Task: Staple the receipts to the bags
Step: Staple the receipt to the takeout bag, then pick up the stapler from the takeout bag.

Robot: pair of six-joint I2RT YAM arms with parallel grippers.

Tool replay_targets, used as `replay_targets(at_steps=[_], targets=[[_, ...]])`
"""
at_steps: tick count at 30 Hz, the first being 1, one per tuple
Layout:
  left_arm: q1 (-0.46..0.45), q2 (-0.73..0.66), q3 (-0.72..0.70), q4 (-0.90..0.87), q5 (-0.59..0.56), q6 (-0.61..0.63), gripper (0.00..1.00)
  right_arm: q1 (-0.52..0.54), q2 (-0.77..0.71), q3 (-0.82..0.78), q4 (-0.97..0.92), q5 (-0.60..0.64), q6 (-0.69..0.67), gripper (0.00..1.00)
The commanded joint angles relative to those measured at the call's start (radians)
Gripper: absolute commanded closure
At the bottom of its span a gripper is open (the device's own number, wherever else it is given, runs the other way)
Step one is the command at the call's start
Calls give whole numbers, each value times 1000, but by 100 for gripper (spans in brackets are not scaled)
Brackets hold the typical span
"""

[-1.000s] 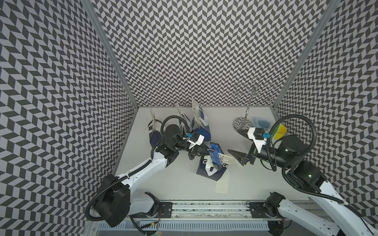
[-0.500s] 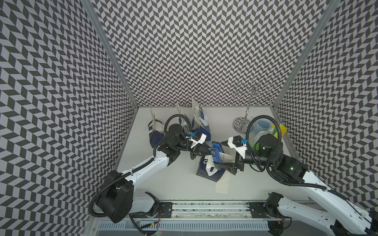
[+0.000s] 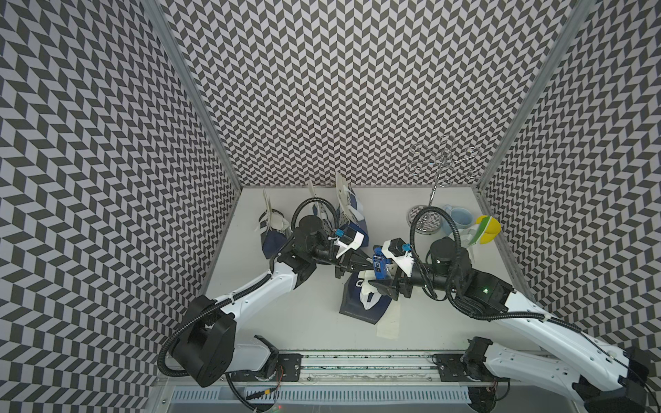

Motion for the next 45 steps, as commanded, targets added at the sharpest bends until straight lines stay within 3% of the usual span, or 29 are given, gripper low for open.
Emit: replay_targets(at_steps=[1,5,6,12,14,16,18,20,23,28,34,40,45], targets=[[-17,-10,63,47,8,16,100,5,8,-9,89,-24,37,43],[-19,-13,63,40,6,19,100,1,-14,-14,101,-75,34,92],[-20,-14,63,38,5,21,100,1,-24,-18,108,-84,34,100],[-20,-19,63,21,-3,32,100,-4,-90,-37,158,-55,46,100],[-22,-25,57,18,-44,32,100,-4,-105,-32,160,49,58,62],[-21,-38,41,27,-126,30,100,-4,-140,-43,177,151,55,34],[-26,-53,14,63,-251,8,100,-4,-183,-57,200,243,51,21],[-36,-71,-25,133,-389,-36,100,-5,-211,-56,203,329,41,16],[-65,-88,-61,202,-587,-79,100,-4,-221,-41,188,400,30,15],[-122,-93,-81,277,-765,-110,100,-1,-206,-45,186,445,38,23],[-138,-67,-66,312,-821,-128,100,-1,-177,-118,266,414,184,46],[-143,-51,-66,316,-784,-141,100,-1,-124,-161,401,477,256,57],[-148,-67,-78,300,-773,-144,100,-3,-92,-135,430,557,260,83]])
